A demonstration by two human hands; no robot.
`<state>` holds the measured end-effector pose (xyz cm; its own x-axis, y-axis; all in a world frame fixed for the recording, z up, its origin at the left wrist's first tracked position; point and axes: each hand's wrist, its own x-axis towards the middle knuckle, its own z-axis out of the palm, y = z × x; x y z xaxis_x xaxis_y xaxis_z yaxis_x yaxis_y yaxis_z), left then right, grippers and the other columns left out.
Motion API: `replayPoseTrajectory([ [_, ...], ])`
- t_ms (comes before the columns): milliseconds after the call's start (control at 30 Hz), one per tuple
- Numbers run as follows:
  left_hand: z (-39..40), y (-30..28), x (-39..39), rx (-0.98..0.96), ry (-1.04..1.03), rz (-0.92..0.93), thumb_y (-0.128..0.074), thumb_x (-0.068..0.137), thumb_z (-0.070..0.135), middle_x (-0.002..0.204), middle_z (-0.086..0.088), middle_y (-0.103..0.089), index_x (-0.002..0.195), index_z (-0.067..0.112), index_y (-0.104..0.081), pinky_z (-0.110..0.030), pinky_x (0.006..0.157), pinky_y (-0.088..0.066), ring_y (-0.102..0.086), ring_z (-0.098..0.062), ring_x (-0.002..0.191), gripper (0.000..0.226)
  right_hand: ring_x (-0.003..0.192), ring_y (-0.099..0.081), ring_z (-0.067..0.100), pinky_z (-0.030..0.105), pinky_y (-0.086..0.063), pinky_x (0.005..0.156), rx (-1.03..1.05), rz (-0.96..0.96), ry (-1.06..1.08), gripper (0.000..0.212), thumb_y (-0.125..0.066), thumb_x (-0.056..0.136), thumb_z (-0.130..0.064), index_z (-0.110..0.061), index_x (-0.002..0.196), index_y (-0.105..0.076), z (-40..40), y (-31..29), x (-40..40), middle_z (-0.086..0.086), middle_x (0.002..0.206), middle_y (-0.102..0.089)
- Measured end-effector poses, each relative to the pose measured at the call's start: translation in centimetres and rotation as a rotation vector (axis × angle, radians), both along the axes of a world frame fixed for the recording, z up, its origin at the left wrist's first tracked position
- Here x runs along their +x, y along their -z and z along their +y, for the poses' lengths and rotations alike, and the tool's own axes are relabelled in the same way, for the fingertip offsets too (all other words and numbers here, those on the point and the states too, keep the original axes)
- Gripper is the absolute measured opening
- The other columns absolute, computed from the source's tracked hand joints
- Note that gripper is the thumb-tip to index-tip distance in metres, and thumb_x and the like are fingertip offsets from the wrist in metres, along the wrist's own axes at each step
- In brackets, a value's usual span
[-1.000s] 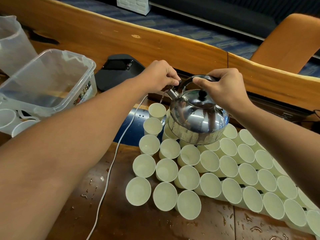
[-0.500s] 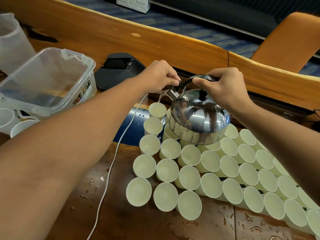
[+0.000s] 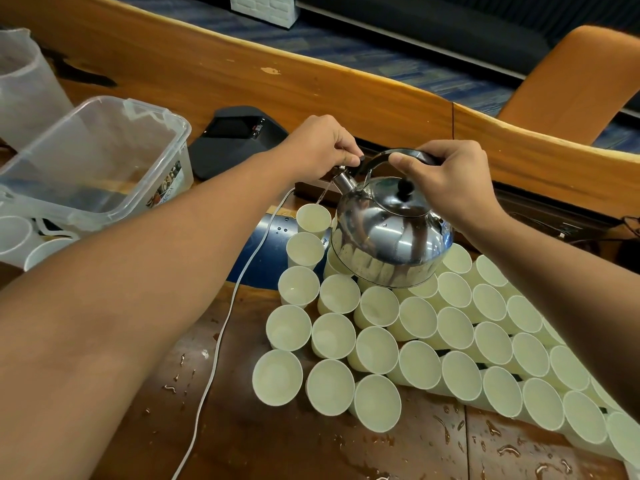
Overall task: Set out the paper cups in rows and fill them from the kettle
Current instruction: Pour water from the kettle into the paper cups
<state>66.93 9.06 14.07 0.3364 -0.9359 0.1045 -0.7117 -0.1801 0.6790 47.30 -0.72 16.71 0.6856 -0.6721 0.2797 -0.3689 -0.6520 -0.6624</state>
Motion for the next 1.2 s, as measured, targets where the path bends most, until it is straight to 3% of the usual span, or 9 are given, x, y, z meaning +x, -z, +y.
replayPoseTrajectory([
  [200,0.7,-1.3,-0.8,-0.012,-0.003,-0.012,-0.071,0.091,0.021,0.104,0.008,-0.072,0.108,0.021,-0.077,-0.005,0.071,-0.038,-0.06,-0.002,0.092,0.018,0.055,-0.047,0.014,0.03,-0.039,0.052,0.03,-0.051,-0.01,0.048,-0.072,0.085,-0.048,-0.002,0.072,-0.066,1.0,-0.4,-1.2,0.015,0.065,-0.062],
  [367,2.1,-2.5,-1.9,-0.014,0.0,-0.036,-0.071,0.091,0.023,0.095,0.01,-0.072,0.104,0.021,-0.078,-0.01,0.07,-0.04,-0.06,0.0,0.085,0.015,0.062,-0.052,0.036,0.041,-0.043,0.053,0.006,-0.075,-0.017,0.052,-0.07,0.085,-0.051,0.0,0.074,-0.066,1.9,-0.8,-2.3,0.02,0.067,-0.062],
  [600,4.2,-2.9,-3.4,-0.01,0.009,-0.08,-0.071,0.091,0.024,0.091,0.008,-0.072,0.101,0.02,-0.078,-0.003,0.064,-0.038,-0.06,-0.001,0.081,0.014,0.055,-0.045,0.017,0.035,-0.038,0.051,0.038,-0.081,-0.029,0.05,-0.071,0.086,-0.048,-0.001,0.073,-0.066,3.8,-1.0,-4.0,0.019,0.066,-0.06],
  [733,5.0,-2.5,-4.1,-0.011,0.02,-0.024,-0.073,0.09,0.022,0.093,0.004,-0.074,0.1,0.017,-0.079,-0.026,0.082,-0.058,-0.066,-0.008,0.087,0.013,0.054,-0.043,0.013,0.03,-0.035,0.051,0.051,-0.089,-0.031,0.048,-0.072,0.086,-0.048,-0.002,0.072,-0.066,4.7,-0.7,-4.8,0.019,0.065,-0.058],
  [833,5.4,-2.2,-4.6,-0.008,0.018,-0.003,-0.074,0.089,0.021,0.091,0.002,-0.074,0.1,0.015,-0.079,-0.036,0.086,-0.058,-0.068,-0.011,0.088,0.014,0.055,-0.045,0.019,0.036,-0.038,0.053,0.05,-0.092,-0.035,0.049,-0.072,0.085,-0.049,-0.003,0.071,-0.065,4.9,-0.5,-5.2,0.019,0.065,-0.059],
  [933,5.7,-2.0,-4.8,-0.006,0.013,-0.01,-0.074,0.089,0.021,0.093,0.003,-0.075,0.101,0.016,-0.079,-0.028,0.084,-0.057,-0.068,-0.01,0.089,0.015,0.063,-0.053,0.036,0.042,-0.044,0.055,0.033,-0.082,-0.046,0.054,-0.071,0.084,-0.052,0.001,0.076,-0.066,5.0,-0.2,-5.4,0.021,0.069,-0.061],
  [1000,5.8,-1.9,-4.9,-0.01,0.013,-0.014,-0.073,0.089,0.021,0.095,0.003,-0.074,0.103,0.016,-0.079,-0.01,0.074,-0.053,-0.067,-0.011,0.091,0.015,0.066,-0.054,0.038,0.042,-0.045,0.055,0.024,-0.079,-0.057,0.053,-0.071,0.085,-0.051,0.001,0.075,-0.065,5.1,-0.2,-5.5,0.022,0.069,-0.061],
  [1067,5.7,-1.7,-4.9,-0.018,0.014,-0.017,-0.073,0.089,0.021,0.097,0.002,-0.074,0.103,0.017,-0.078,0.0,0.065,-0.044,-0.066,-0.01,0.092,0.016,0.064,-0.055,0.035,0.041,-0.045,0.055,0.031,-0.072,-0.062,0.048,-0.071,0.086,-0.048,-0.001,0.075,-0.066,5.2,-0.3,-5.5,0.019,0.068,-0.062],
  [1200,5.8,-1.3,-4.8,-0.043,0.006,0.014,-0.073,0.089,0.02,0.095,0.001,-0.075,0.102,0.016,-0.079,0.002,0.063,-0.041,-0.067,-0.011,0.09,0.015,0.054,-0.049,0.014,0.03,-0.04,0.051,0.037,-0.072,-0.073,0.041,-0.072,0.086,-0.045,-0.008,0.07,-0.066,5.3,-0.4,-5.3,0.011,0.063,-0.061],
])
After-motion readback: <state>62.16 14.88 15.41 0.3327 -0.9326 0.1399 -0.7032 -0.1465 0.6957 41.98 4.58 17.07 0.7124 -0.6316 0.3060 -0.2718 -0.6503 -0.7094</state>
